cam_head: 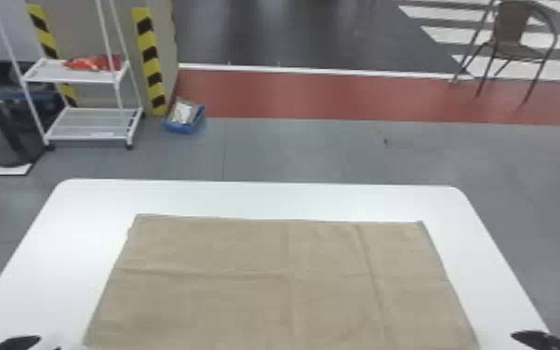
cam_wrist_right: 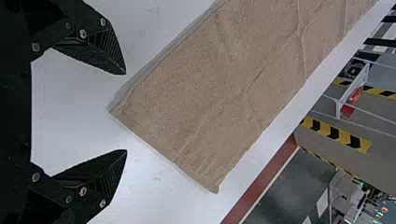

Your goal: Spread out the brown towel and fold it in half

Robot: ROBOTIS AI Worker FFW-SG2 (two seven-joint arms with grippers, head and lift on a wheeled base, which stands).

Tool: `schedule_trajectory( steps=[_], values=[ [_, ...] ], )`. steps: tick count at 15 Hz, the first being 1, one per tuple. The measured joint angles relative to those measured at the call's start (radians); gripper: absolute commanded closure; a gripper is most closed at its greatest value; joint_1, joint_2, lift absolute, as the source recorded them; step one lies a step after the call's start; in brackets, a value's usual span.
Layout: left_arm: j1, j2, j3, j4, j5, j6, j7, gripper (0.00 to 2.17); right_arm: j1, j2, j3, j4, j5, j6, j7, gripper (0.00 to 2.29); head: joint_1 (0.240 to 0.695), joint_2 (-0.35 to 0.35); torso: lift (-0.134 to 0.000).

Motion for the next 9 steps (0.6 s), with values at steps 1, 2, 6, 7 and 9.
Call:
schedule_trajectory(
  steps=[1, 2, 6, 7, 9],
  values=[
    [0.002, 0.0, -0.009, 0.0, -0.003, -0.011, 0.001, 0.7, 0.0, -0.003, -0.002, 0.008, 0.0, 0.002, -0.003, 0.34, 0.695, -0.143, 0.0],
    [0.006, 0.001, -0.014, -0.002, -0.005, -0.022, 0.001, 0.7, 0.0, -0.006, -0.004, 0.014, -0.001, 0.004, -0.003, 0.34, 0.695, -0.154, 0.0],
    [0.024, 0.002, -0.051, -0.013, -0.006, -0.071, 0.008, 0.69, -0.003, -0.02, -0.013, 0.036, -0.003, 0.016, -0.009, 0.34, 0.695, -0.225, 0.0],
    [0.026, 0.003, -0.059, -0.016, -0.006, -0.078, 0.008, 0.69, -0.008, -0.026, -0.013, 0.048, -0.002, 0.019, -0.009, 0.34, 0.695, -0.235, 0.0],
    [0.027, 0.007, -0.072, -0.018, -0.006, -0.087, 0.009, 0.69, -0.031, -0.039, -0.01, 0.084, 0.001, 0.02, -0.009, 0.34, 0.695, -0.262, 0.0]
  ],
)
